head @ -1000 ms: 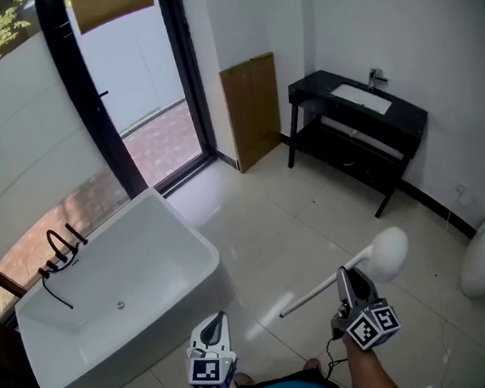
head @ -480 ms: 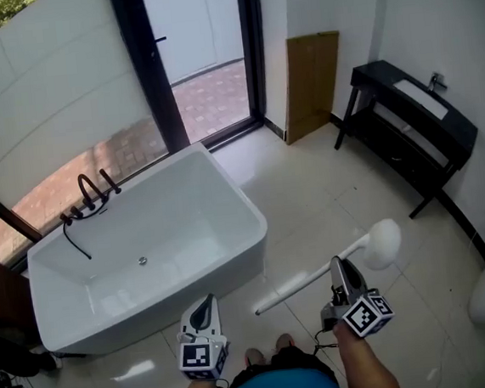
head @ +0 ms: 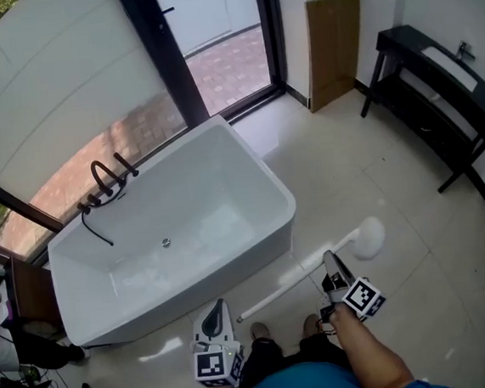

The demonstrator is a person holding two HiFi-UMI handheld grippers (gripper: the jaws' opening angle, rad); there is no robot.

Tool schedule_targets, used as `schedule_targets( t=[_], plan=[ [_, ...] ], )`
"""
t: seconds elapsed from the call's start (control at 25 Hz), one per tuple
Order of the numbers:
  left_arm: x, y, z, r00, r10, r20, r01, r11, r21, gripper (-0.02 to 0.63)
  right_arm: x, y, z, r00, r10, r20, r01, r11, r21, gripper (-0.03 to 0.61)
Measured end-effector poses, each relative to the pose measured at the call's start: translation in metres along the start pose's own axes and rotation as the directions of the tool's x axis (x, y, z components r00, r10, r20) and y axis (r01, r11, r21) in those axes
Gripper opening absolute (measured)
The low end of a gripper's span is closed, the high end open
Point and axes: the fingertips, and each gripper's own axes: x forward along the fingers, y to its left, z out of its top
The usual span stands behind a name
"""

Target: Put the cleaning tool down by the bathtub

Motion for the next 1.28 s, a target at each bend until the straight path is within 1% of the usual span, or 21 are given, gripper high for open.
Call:
schedule_targets(
  t=[0.08,0.16,0.32,0.4,0.52,0.64,0.76,0.92,1.04,1.16,1.28],
  plan=[
    [0.013,0.016,-0.024,0.999,-0.021,-0.037,0.020,1.000,-0.022,-0.002,0.010,-0.014,-0.019,0.999,-0.037,-0.011,0.038,0.999,0.017,0.077],
    [0.033,0.030,-0.044,0.995,-0.067,-0.070,0.066,0.998,-0.018,-0.002,0.024,-0.025,-0.037,0.998,-0.070,-0.006,0.070,0.997,0.034,0.077],
    [0.064,0.059,-0.066,0.987,-0.137,-0.087,0.140,0.990,0.026,-0.002,0.051,-0.041,-0.079,0.993,-0.118,0.000,0.118,0.988,0.101,0.077],
    [0.074,0.073,-0.077,0.983,-0.158,-0.089,0.161,0.987,0.027,-0.002,0.069,-0.051,-0.106,0.991,-0.135,-0.016,0.136,0.983,0.120,0.077],
    [0.093,0.094,-0.106,0.982,-0.162,-0.100,0.161,0.987,-0.015,-0.002,0.107,-0.079,-0.143,0.985,-0.164,-0.048,0.169,0.977,0.130,0.077],
    [0.109,0.105,-0.146,0.980,-0.148,-0.132,0.145,0.989,-0.038,-0.002,0.141,-0.126,-0.181,0.975,-0.202,-0.087,0.215,0.962,0.171,0.077],
    [0.129,0.103,-0.192,0.976,-0.141,-0.169,0.128,0.988,-0.084,-0.002,0.167,-0.182,-0.215,0.962,-0.243,-0.126,0.265,0.941,0.212,0.077],
    [0.164,0.099,-0.239,0.969,-0.165,-0.183,0.151,0.984,-0.090,-0.002,0.201,-0.246,-0.249,0.951,-0.273,-0.143,0.304,0.908,0.287,0.077],
    [0.179,0.105,-0.263,0.966,-0.161,-0.203,0.147,0.986,-0.082,-0.002,0.215,-0.277,-0.274,0.944,-0.290,-0.160,0.328,0.885,0.331,0.077],
    [0.192,0.104,-0.274,0.967,-0.165,-0.196,0.147,0.984,-0.101,-0.002,0.226,-0.299,-0.285,0.935,-0.308,-0.177,0.351,0.876,0.331,0.077],
    [0.197,0.109,-0.285,0.963,-0.167,-0.210,0.147,0.983,-0.106,-0.002,0.241,-0.319,-0.298,0.925,-0.326,-0.196,0.375,0.867,0.327,0.078]
  ],
)
